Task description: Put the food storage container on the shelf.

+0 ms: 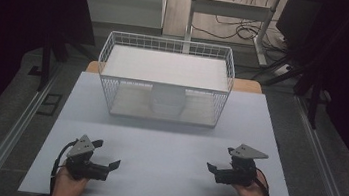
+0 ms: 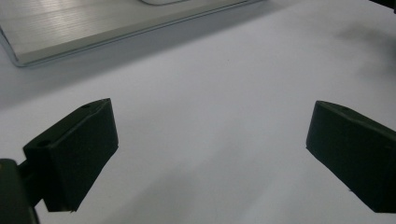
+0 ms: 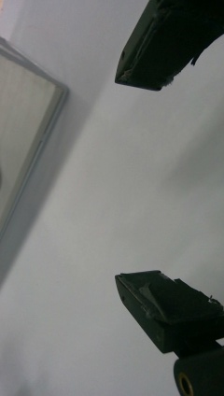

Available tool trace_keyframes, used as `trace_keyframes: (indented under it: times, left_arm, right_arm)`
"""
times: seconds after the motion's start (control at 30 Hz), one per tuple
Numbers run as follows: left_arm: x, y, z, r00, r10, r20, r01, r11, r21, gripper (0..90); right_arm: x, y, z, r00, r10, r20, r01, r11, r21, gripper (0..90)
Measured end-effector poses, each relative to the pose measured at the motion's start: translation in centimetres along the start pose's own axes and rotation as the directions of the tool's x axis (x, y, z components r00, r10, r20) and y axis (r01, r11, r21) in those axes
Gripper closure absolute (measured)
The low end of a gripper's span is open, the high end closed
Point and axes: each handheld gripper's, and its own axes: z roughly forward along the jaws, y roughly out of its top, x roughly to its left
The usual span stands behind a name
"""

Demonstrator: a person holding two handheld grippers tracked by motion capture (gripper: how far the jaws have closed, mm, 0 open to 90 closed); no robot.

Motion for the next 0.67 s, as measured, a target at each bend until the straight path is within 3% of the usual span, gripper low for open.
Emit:
trace_keyframes:
  times: [0.3, 0.67]
  left_arm:
    - [0.0, -0.1, 0.2, 1.0000, -0.003, 0.001, 0.003, 0.9998, 0.018, 2.1]
    - [0.2, -0.1, 0.6, 0.9997, 0.009, -0.024, -0.008, 0.9991, 0.043, 1.9]
  right_arm:
    - [-0.3, -2.9, -1.4, 0.9979, 0.065, -0.007, -0.064, 0.997, 0.053, 3.6]
    - [-0.3, -3.9, -0.9, 0.9936, 0.110, -0.026, -0.105, 0.985, 0.137, 0.9]
